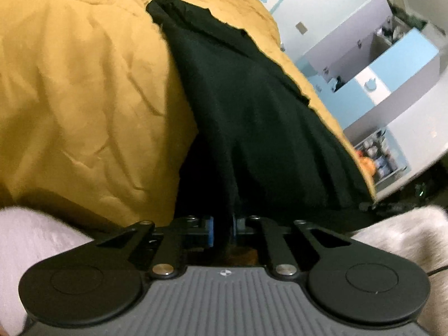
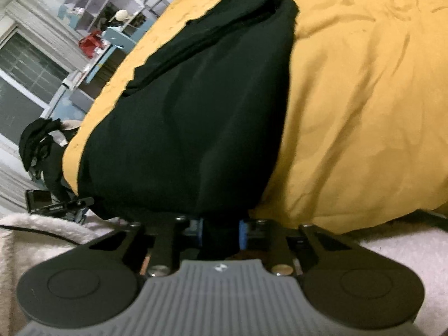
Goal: Fold small clothes
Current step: 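Release the folded side and regrasp the sweatshirt edge with both grippers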
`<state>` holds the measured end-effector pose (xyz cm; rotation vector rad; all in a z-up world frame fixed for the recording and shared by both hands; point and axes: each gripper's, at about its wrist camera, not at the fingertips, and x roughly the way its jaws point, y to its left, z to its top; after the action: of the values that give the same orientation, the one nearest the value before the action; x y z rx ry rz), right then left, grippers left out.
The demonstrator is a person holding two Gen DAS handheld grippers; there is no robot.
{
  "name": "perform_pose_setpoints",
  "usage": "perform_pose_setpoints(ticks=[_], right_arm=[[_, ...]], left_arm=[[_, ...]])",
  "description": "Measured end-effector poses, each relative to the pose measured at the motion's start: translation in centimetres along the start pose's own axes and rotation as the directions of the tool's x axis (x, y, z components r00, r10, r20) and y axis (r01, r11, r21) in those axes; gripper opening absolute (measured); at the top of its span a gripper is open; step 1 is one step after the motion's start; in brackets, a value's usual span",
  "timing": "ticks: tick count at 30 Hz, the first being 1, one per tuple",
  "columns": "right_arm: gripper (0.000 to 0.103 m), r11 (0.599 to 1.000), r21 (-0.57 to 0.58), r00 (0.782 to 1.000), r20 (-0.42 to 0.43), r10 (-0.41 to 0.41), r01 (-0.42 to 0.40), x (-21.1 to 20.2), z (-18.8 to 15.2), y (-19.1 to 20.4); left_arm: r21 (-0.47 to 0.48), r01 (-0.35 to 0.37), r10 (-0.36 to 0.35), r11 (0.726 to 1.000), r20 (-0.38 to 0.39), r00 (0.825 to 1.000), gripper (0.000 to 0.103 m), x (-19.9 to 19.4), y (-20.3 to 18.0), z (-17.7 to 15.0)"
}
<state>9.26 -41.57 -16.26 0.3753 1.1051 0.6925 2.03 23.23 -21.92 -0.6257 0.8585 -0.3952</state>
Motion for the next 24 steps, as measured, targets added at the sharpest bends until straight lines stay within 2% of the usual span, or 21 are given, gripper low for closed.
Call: perform_pose_setpoints(ticks=[4,7,11,13,15,19,22,24], right_arm=[[0.011,0.996,0.047,0.996,0.050,0.079,-0.081,-1.7,0.8,0.2],[0.011,0.983,0.089,0.983,0.107,0.150,-0.159,-2.7,1.4,0.2],[0.010,0.964,0.154,0.967,0.165,0.192,-0.218,-2.9,1.9,-0.5],[0.010,0.951,0.177,0.955,0.203,0.216,-0.252,-3.0,2.5,-0.4],[0.010,0.936,0.190,0.936,0.254,0.245,-0.296,-3.2,3.6,-0.1],[0.010,0.909,0.184,0.890,0.346,0.296,-0.373,-3.2,8.4,0.6],[0.010,0.899,0.174,0.863,0.401,0.308,-0.401,-2.1,14.0,0.9],[0.009,0.900,0.168,0.853,0.426,0.301,-0.402,-0.9,18.3,0.8]], left_arm=[[-0.067,0.119,-0.114,0.991,0.069,0.991,0.011,-1.8,-0.9,0.4],[-0.136,0.217,-0.197,0.967,0.141,0.970,0.011,-2.9,-0.5,0.9],[-0.204,0.288,-0.248,0.936,0.201,0.948,0.010,-2.8,0.5,1.4],[-0.204,0.312,-0.266,0.928,0.223,0.938,0.010,-2.6,0.4,2.3],[-0.181,0.350,-0.298,0.919,0.262,0.918,0.010,-2.4,-0.1,3.7],[-0.142,0.409,-0.340,0.901,0.352,0.872,0.010,-1.8,-0.7,8.2],[-0.138,0.454,-0.362,0.880,0.421,0.831,0.010,-0.3,0.2,13.3],[-0.109,0.451,-0.360,0.886,0.453,0.816,0.010,0.6,0.8,16.9]])
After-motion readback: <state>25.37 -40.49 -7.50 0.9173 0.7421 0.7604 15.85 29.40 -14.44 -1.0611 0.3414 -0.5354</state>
